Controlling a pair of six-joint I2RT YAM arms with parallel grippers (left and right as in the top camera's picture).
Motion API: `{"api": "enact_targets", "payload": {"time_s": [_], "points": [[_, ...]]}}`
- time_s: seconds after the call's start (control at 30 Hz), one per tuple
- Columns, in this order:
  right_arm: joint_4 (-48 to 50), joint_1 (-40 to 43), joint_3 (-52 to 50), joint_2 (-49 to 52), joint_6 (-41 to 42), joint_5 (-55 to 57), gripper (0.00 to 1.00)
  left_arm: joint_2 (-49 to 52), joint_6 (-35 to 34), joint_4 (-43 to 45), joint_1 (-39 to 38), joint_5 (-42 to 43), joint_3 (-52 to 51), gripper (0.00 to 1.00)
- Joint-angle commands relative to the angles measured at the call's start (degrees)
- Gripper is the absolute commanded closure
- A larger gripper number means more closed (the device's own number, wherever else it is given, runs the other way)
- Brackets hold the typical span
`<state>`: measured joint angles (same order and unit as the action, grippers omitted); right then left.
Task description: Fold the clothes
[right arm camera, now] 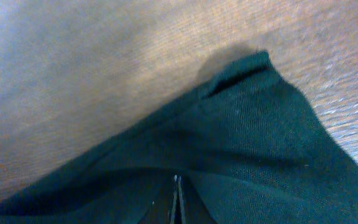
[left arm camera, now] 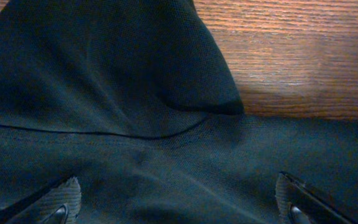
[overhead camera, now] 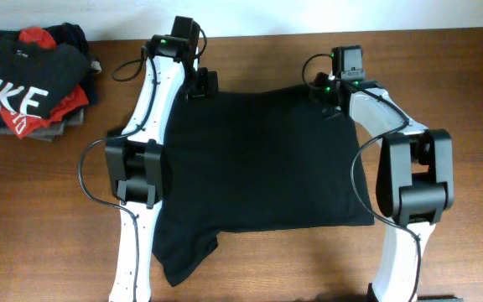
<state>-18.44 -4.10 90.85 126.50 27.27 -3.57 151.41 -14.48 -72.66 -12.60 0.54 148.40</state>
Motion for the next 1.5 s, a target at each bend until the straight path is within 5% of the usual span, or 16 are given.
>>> {"api": "enact_targets", "payload": {"time_s": [0.0,0.93,1.47], "points": [[0.2,0.4,0.2,1.2,0.7,-0.3,0.96,0.0,0.9,0.0,-0.1,-0.8,1.0,0.01],[5.7,6.5,0.2,7.7,3.2,0.0,0.96,0.0,0.9,0.0,-0.3,-0.8,1.0,0.01],[0.7,6.9,1.1,7.2,9.1,16.1,0.96,0.0,1.0,-0.7,-0.2,-3.5,1.0,0.01]]}}
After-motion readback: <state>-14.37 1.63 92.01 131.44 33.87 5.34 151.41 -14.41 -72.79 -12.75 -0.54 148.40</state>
